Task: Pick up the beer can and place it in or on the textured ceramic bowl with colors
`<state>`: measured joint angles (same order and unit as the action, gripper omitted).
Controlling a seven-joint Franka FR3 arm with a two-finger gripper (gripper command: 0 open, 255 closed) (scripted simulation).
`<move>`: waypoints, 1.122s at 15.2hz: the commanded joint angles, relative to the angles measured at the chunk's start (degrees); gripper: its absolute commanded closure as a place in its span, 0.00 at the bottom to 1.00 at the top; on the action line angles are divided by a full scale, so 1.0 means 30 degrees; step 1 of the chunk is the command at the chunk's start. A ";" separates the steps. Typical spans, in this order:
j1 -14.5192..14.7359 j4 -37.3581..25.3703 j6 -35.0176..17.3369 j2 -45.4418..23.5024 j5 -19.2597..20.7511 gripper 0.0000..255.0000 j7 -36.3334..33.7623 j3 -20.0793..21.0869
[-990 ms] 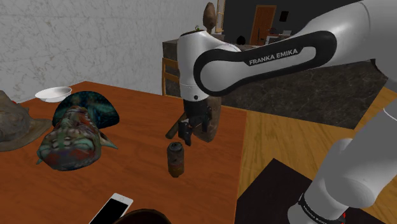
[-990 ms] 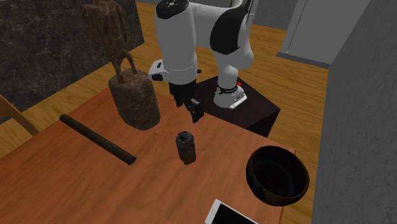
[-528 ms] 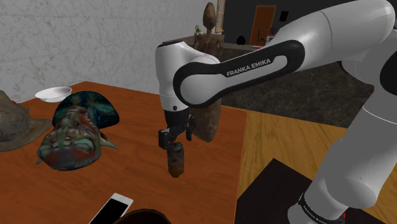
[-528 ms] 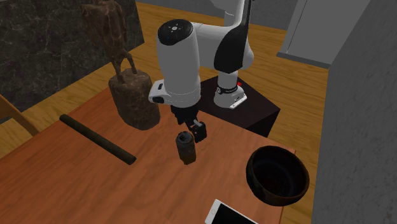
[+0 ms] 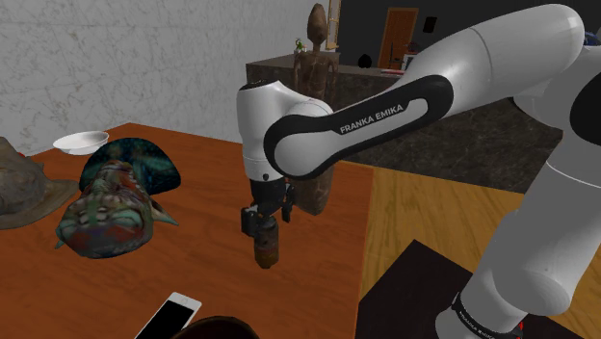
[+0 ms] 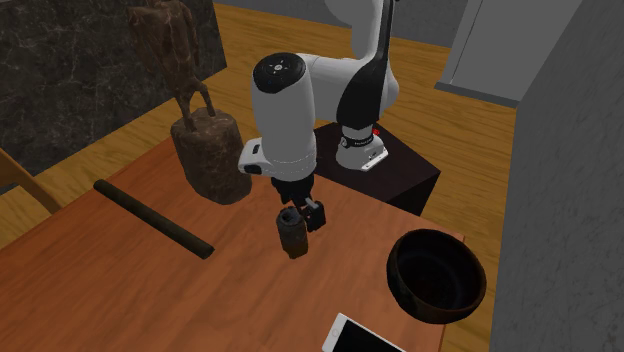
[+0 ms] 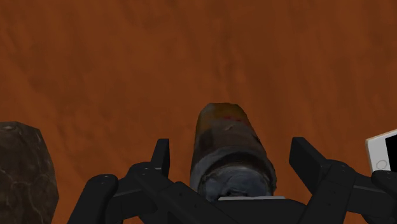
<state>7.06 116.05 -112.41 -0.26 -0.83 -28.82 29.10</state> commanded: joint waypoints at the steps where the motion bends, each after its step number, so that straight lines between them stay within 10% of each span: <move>1: -0.0001 0.0034 -0.0035 0.0003 -0.0001 0.00 0.0002 -0.0001; 4: -0.0001 0.0034 -0.0035 0.0003 -0.0001 0.00 0.0002 -0.0001; 5: 0.0000 0.0035 -0.0035 0.0004 -0.0002 1.00 0.0002 0.0000; 14: 0.0000 0.0035 -0.0035 0.0004 -0.0002 1.00 0.0001 0.0000; 15: 0.0000 0.0035 -0.0035 0.0004 -0.0002 0.00 0.0001 0.0000; 17: 0.0177 -0.1189 -0.0333 -0.1535 0.1563 0.00 0.0526 0.0133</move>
<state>7.34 114.04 -113.09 -2.92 1.84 -27.76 29.31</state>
